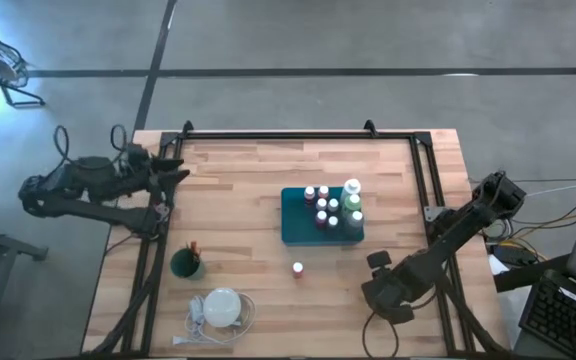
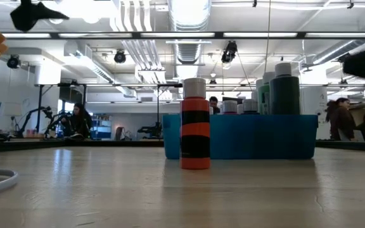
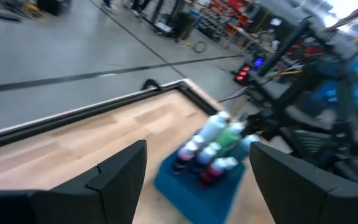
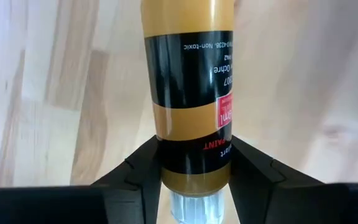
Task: Pick & Place Paint Supplies
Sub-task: Put the yellow paint bottle into the blue bin
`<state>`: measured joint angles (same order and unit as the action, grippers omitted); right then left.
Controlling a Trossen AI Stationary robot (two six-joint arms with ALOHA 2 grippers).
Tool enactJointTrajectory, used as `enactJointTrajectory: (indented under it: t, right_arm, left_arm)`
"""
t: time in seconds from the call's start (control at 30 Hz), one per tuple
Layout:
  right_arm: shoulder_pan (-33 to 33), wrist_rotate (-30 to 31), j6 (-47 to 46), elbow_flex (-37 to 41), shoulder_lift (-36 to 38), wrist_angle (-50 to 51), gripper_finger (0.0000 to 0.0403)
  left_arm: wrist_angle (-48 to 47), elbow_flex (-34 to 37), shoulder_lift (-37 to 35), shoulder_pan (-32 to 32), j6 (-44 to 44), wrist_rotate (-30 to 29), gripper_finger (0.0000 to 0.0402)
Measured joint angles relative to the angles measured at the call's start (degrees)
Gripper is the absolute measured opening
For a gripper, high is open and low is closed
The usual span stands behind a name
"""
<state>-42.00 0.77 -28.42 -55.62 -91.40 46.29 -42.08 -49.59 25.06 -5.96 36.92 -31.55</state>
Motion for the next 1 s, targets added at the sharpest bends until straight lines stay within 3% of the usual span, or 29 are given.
enactJointTrajectory:
  t: [0.33, 0.53, 0.83, 1.0]
  right_arm:
    - [0.6, 17.3, 9.0, -14.8, 2.1, 19.4, 0.0136]
    - [2.7, 35.1, 15.1, -25.4, 2.1, 28.7, 0.0136]
    - [6.7, 50.8, 33.6, -38.1, 1.6, 29.7, 0.0136]
    - [7.2, 57.4, 44.6, -42.7, 0.3, 27.4, 0.0136]
  left_arm:
    - [-2.2, -19.6, 17.4, 0.0, 1.8, 7.9, 0.0289]
    - [-5.9, -31.5, 28.4, 0.0, 8.5, 15.0, 0.0289]
    - [-5.5, -40.6, 42.4, 0.9, 18.6, 34.4, 0.0289]
    - [3.7, -40.8, 48.8, 2.4, 25.4, 48.8, 0.0289]
